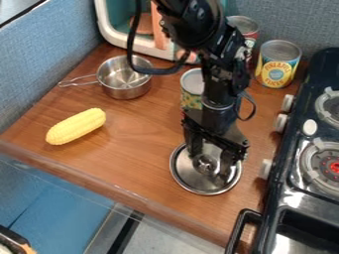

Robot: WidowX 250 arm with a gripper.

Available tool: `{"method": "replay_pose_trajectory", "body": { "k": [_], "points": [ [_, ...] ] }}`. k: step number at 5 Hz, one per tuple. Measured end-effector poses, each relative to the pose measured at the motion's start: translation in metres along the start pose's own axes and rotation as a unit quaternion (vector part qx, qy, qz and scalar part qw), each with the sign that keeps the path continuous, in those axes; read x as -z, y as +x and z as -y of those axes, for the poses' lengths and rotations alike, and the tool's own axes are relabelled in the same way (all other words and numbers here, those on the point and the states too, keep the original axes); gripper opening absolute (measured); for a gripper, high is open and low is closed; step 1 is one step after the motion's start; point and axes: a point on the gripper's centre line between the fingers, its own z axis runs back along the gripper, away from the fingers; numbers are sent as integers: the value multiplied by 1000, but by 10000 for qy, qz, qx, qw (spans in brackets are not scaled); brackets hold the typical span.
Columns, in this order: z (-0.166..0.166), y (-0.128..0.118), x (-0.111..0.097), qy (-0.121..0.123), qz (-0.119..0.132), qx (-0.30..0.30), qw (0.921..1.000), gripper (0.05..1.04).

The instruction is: Put the silver pot lid on the silver pot

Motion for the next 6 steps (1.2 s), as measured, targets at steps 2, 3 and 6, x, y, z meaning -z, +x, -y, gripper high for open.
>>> {"method": "replay_pose_trajectory", "body": {
  "k": [2, 3, 6],
  "points": [
    [-2, 2, 0, -20, -192, 43, 9998, 396],
    [0, 3, 1, -89, -280, 161, 9994, 195],
    [-1, -5, -3, -55, -267, 193, 9994, 234]
  ]
}}
